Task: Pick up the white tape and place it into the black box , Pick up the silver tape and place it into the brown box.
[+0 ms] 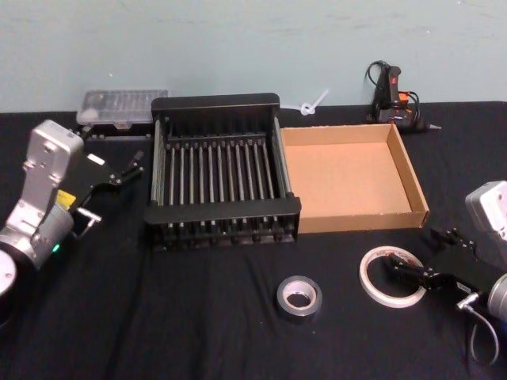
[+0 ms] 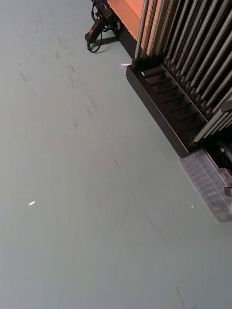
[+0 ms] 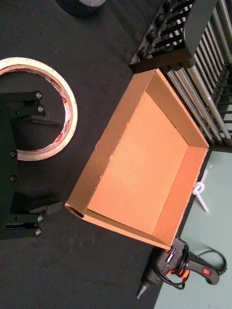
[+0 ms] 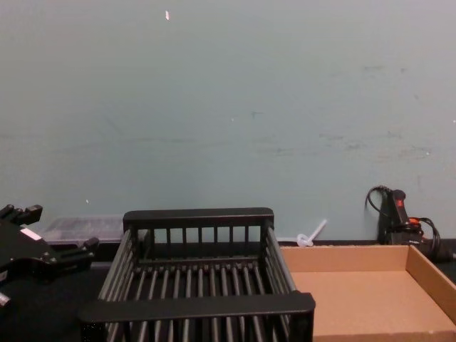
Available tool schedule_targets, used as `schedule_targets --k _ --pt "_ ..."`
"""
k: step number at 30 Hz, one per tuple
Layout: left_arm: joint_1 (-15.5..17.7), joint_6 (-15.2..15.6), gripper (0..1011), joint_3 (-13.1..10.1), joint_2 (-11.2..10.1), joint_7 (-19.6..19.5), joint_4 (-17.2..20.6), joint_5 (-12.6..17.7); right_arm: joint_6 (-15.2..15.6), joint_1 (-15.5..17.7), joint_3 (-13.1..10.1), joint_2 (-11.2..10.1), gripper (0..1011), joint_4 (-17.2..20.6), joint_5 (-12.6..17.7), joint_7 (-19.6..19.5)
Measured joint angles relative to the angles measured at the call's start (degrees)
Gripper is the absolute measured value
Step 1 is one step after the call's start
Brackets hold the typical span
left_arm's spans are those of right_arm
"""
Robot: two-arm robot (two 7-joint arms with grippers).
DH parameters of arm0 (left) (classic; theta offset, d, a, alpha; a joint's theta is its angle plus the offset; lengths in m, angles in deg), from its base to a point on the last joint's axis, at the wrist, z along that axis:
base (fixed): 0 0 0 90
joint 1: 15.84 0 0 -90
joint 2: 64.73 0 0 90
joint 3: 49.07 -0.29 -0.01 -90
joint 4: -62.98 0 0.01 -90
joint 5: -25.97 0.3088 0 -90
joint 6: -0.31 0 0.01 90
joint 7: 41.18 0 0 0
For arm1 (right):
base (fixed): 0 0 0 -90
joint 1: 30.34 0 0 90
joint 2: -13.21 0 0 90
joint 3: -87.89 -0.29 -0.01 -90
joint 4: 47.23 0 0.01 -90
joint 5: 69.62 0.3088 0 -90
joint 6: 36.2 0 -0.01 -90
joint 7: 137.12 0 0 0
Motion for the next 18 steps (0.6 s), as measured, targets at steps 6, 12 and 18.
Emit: schedule_targets --k 6,12,18 --pt "0.00 0.00 1002 0.00 0.00 0.00 0.00 0.00 0.38 -0.06 -0.31 0.67 1002 -0.52 -0.41 0.66" --pt "0.00 0.00 1001 0.00 0.00 0.00 0.00 0.00 1.10 -0.09 -0.78 1.44 1002 -0.92 -0.67 1.54" --pt "0.00 0.00 1001 0.00 0.00 0.00 0.00 0.00 1.62 -0.03 -1.28 2.14 1002 -1.19 -0.94 2.43"
